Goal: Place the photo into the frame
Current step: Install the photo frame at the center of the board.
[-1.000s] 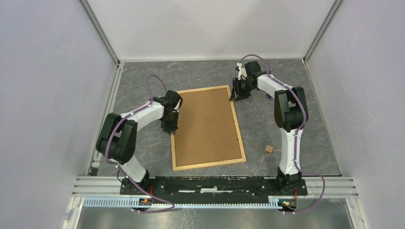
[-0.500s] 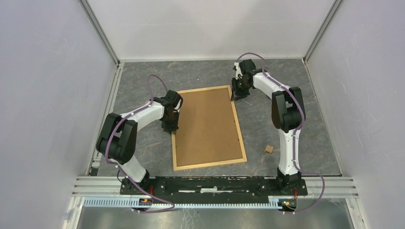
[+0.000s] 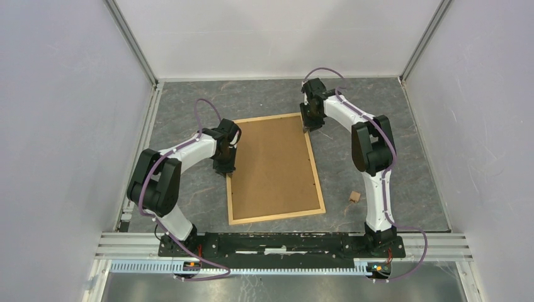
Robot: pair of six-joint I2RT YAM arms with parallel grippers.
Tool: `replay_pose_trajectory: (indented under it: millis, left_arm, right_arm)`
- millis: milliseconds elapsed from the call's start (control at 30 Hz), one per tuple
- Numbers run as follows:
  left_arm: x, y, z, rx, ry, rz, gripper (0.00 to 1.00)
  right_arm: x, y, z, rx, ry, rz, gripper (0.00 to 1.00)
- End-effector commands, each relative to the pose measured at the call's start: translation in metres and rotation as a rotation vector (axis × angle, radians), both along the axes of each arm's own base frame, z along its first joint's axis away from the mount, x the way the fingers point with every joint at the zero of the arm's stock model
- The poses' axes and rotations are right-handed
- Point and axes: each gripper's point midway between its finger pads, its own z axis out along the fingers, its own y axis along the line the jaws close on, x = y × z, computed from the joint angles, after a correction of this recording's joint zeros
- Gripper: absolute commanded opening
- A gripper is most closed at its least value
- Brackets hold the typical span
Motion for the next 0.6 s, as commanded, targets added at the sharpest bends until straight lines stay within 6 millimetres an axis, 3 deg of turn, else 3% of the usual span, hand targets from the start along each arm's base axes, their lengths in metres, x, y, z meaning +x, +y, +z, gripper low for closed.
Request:
replay_pose_trajectory:
  millis: [0,433,567]
  left_arm:
    - [-0.012,0.000,0.001,0.002,0.028,-0.061,0.02]
    - [-0.013,0.000,0.003,0.001,0.023,-0.063,0.02]
    - [-0.013,-0.001,0.002,0.001,0.024,-0.065,0.02]
  right_arm:
    - [-0.050,-0.061,-0.086,-0.312,0.197,-0.032,0.35]
    - [-0.069,-0.065,-0.082,-0.317,0.217,0.000,0.45]
    - [-0.078,-0.056,-0.080,-0.259,0.228,0.021,0.50]
